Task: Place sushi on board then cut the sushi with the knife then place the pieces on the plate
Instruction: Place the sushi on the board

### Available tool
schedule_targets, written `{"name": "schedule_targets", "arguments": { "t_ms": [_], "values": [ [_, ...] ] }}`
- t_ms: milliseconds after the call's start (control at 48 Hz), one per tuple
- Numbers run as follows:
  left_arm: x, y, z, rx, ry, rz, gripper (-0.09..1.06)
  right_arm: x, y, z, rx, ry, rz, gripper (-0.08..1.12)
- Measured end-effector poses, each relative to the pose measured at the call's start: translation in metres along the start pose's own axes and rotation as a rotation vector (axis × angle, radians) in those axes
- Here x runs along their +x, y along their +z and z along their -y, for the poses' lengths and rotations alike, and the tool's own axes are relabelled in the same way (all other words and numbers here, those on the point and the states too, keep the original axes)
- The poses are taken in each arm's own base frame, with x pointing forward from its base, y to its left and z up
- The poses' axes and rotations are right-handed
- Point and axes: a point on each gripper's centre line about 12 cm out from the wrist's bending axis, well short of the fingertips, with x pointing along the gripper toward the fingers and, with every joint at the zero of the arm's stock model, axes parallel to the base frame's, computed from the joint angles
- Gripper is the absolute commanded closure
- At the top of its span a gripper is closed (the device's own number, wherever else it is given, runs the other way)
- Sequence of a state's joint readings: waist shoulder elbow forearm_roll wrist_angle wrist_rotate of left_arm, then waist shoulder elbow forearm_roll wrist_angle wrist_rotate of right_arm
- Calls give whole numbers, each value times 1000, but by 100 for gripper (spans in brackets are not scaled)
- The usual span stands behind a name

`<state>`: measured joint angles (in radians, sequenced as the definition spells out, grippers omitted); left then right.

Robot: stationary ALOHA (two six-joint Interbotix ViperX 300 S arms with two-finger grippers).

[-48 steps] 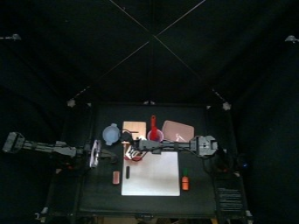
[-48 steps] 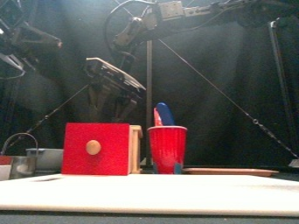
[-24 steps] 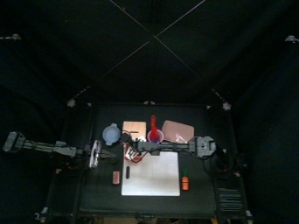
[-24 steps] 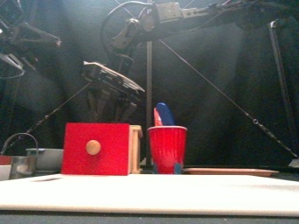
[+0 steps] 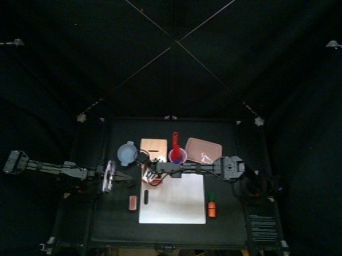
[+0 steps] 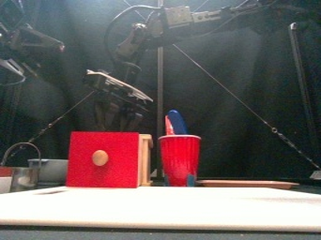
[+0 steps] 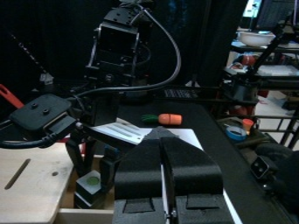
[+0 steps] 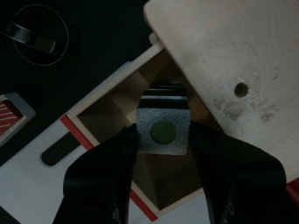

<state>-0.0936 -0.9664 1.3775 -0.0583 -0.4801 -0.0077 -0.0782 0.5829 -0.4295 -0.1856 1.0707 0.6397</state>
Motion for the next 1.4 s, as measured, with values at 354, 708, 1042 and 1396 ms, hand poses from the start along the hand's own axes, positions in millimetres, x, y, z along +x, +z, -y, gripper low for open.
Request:
{"name": "schedule_targets", "arguments": {
  "t_ms": [354, 708, 1042, 1396],
  "values": [
    [-1, -2, 0, -3, 2, -5, 78, -21, 4, -7, -6, -1, 2, 46],
    [-1, -2, -1, -11, 6, -6, 78, -108, 1, -20, -38, 11, 85, 46],
    [-1, -2, -1, -12, 6, -6, 78, -152, -33, -24, 19, -57, 100, 46],
    [-1, -2, -1, -9, 6, -5, 78, -183, -105, 10, 111, 6, 37, 47]
  ]
}}
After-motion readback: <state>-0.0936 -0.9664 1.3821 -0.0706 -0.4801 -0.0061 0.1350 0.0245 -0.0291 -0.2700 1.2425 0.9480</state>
